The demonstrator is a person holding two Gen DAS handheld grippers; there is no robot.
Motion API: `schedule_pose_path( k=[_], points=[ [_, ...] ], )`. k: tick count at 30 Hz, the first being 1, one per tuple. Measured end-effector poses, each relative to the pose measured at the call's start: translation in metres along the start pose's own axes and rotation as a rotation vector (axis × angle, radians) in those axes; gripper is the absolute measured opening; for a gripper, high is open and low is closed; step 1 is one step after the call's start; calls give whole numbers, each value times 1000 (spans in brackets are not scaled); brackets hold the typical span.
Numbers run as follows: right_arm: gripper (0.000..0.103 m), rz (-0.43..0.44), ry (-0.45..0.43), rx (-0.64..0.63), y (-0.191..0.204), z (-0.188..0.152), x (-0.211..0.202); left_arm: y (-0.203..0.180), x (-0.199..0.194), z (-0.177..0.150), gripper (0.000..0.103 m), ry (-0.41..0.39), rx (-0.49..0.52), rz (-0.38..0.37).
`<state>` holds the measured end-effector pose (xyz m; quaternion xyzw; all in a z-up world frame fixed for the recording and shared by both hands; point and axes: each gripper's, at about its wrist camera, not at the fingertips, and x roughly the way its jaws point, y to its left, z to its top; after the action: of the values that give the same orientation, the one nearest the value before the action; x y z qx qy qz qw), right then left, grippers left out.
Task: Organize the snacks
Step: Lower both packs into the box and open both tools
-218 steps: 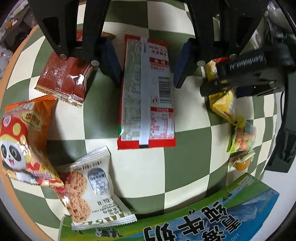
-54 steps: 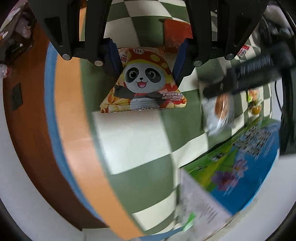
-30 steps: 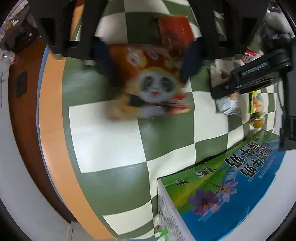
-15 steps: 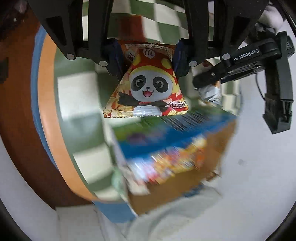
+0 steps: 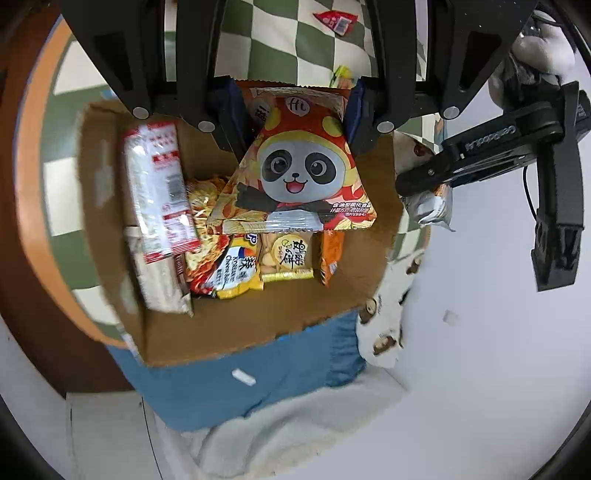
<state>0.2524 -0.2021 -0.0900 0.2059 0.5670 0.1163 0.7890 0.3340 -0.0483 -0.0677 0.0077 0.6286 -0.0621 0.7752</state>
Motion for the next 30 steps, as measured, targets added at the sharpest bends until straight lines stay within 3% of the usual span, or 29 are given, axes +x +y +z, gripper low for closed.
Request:
schedule_pose_path(
  k=[4,11,12,13,15,19,21,30],
  points=[
    [46,-27,57,16,-6,12,31,10,46,14,47,101,-7,46],
    [49,-82,135,44,-17,18,66,22,85,13,47,203,-56,16],
    [58,-90,158,48,-20,18,71,24,90,12,47,214,-67,7],
    [76,-103,176,50,-22,20,74,25,91,10,47,222,-70,4],
    [94,-141,208,34,-26,20,80,26,95,8,51,232,-76,22],
    [94,-214,223,10,-31,20,84,25,97,6,90,229,-81,-9],
    [95,-224,227,6,-33,20,84,23,96,5,95,231,-73,-15],
    [96,-267,189,-8,-41,13,68,14,87,-8,95,199,-70,-19]
  ],
)
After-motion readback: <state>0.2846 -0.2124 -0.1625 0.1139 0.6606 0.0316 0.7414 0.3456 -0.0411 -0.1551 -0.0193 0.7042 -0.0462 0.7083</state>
